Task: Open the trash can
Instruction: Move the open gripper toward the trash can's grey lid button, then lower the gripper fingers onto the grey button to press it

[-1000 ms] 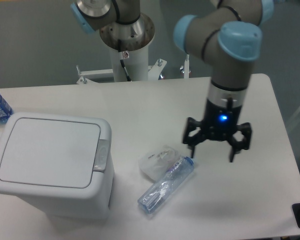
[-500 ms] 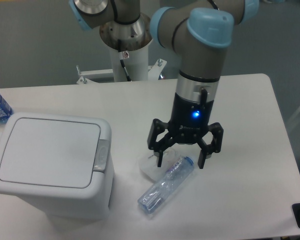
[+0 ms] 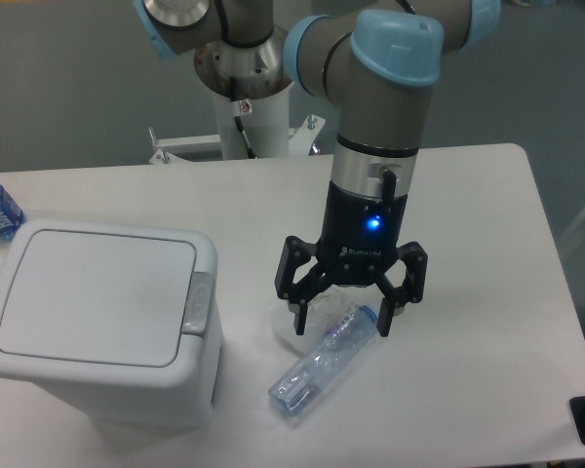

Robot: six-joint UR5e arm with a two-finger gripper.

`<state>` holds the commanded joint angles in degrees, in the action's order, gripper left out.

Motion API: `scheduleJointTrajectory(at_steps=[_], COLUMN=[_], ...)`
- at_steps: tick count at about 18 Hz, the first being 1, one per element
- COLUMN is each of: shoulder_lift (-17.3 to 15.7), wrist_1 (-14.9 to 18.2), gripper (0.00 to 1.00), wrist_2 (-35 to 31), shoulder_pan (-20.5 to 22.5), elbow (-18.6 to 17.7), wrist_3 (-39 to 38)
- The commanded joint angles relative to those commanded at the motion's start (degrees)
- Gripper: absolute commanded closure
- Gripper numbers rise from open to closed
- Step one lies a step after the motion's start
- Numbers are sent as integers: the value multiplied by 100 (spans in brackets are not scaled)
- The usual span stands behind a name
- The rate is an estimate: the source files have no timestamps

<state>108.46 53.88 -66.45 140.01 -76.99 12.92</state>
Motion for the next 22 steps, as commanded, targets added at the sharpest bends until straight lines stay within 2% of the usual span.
scheduleJointTrajectory(at_steps=[8,13,19,22], shoulder_lift=[-35,-53,-456,-510], wrist_1=[9,9,-17,-35], gripper=[0,0,0,0], wrist_2=[-35,-44,-44,-44], shoulder_pan=[-386,-475,-484,-484], elbow=[-141,-290,-694,-791], wrist_3=[-27,-36,35,44])
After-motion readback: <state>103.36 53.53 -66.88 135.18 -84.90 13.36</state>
